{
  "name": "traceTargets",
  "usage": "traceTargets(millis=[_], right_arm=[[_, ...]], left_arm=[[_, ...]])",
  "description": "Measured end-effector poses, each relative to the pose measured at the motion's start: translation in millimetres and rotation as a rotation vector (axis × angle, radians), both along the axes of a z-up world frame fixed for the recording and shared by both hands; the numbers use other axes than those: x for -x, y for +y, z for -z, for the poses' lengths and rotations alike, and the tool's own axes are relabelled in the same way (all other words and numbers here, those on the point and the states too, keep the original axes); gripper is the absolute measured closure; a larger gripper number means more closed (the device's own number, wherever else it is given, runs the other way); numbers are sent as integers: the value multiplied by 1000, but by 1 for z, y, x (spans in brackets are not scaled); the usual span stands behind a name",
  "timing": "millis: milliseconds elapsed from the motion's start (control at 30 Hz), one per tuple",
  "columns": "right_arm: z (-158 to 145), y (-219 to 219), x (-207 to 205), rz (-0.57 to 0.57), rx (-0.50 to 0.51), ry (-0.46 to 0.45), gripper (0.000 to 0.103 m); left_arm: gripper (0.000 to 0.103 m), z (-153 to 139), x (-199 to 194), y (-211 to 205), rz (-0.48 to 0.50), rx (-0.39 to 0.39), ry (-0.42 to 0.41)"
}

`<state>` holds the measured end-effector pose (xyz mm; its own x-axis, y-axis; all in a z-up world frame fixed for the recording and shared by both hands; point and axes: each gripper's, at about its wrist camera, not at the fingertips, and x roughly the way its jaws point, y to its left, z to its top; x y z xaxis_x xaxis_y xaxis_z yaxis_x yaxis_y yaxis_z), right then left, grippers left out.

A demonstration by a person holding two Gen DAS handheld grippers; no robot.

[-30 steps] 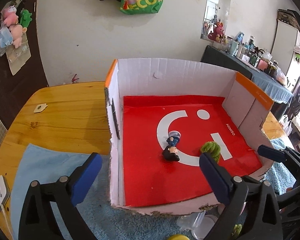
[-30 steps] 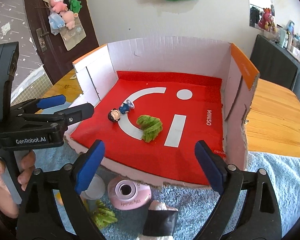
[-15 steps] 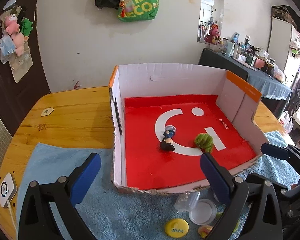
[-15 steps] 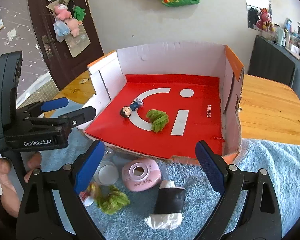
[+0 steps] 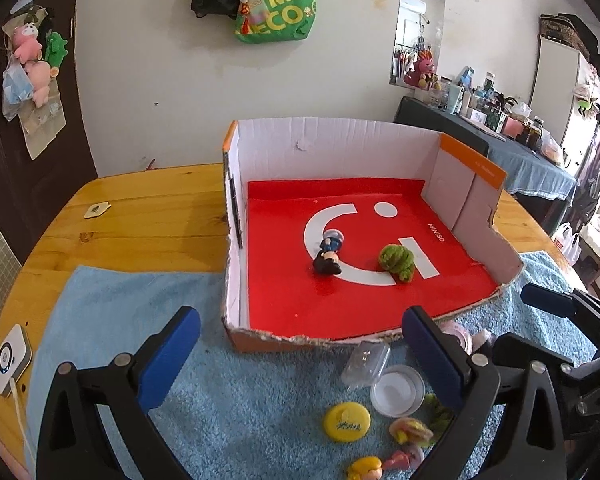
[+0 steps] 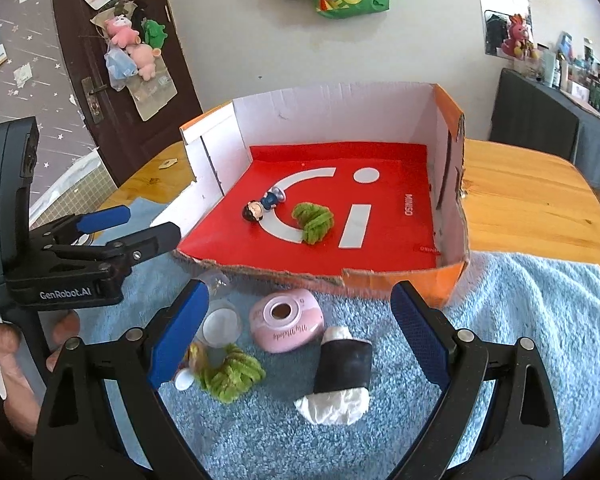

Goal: Organize objects
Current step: 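Withdraw both grippers from the box back toward the remaining toys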

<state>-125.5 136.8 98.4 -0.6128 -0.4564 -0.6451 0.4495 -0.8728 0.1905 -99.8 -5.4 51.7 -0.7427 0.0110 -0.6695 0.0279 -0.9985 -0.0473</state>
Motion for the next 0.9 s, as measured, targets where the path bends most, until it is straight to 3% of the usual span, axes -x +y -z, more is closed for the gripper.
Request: traceTargets(millis=[900], right_arm=[[17, 3, -26, 21, -59, -19, 10]], left_arm=[[0, 25, -24, -3, 21, -11, -65]])
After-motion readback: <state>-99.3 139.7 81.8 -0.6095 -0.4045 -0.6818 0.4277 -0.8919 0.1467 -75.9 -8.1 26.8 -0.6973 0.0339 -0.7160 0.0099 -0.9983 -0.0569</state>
